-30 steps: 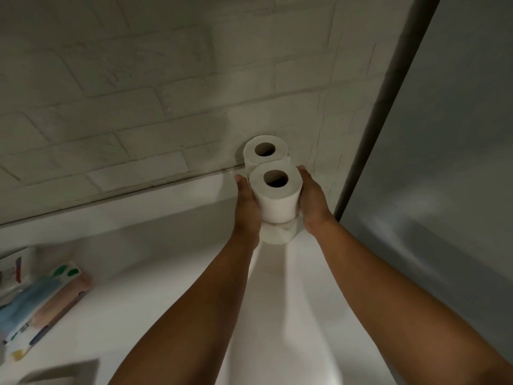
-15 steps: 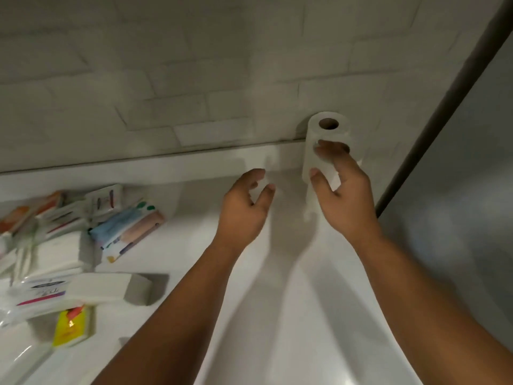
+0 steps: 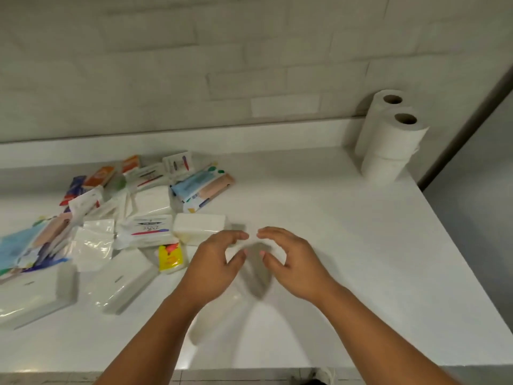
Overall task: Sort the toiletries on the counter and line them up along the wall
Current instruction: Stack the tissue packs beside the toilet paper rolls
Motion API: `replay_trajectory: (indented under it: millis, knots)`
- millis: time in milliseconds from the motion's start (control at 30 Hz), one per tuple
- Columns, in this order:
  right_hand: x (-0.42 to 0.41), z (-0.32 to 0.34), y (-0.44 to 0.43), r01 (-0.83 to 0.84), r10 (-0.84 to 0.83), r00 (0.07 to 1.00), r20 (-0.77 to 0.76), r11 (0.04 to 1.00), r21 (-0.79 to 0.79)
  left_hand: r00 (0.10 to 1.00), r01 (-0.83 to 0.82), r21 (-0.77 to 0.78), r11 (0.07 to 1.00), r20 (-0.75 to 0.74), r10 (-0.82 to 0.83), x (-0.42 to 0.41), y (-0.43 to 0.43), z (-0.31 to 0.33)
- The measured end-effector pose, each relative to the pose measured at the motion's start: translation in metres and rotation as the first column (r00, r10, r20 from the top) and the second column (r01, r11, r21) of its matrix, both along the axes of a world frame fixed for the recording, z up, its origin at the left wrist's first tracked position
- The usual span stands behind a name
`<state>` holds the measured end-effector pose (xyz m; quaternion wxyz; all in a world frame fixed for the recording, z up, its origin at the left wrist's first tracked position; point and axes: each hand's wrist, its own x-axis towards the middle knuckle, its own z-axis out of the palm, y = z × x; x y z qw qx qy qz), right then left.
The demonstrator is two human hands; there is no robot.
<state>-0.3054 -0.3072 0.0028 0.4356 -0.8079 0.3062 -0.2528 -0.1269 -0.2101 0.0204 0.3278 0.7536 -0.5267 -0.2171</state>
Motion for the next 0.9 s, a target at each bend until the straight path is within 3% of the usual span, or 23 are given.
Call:
replay_trajectory:
  millis: [267,433,667,800,900]
  knots:
    - [0.046,-0.031,0.093,0.006,0.028,0.980,-0.199,0.986,0.166,0.981,0.084,0.179,0.980,0.157,-0.113,0.037,0.103,-0.038]
    - [0.052,-0.040,0.118,0.102,-0.065,0.963,-0.260,0.986,0.131,0.963,0.025,0.324,0.946,0.245,-0.109,0.036,0.125,-0.043]
    - [0.043,-0.030,0.125,0.246,-0.214,0.965,-0.149,0.937,0.250,0.971,0.062,0.206,0.977,0.212,-0.107,0.033,0.113,-0.041]
    - [0.023,-0.024,0.105,0.262,-0.240,0.965,-0.106,0.873,0.412,0.970,0.130,0.111,0.985,0.192,-0.149,0.023,0.095,-0.034]
    - [0.006,-0.017,0.086,0.202,-0.261,0.965,0.021,0.796,0.571,0.964,0.208,0.036,0.978,0.163,-0.211,0.013,0.079,-0.026]
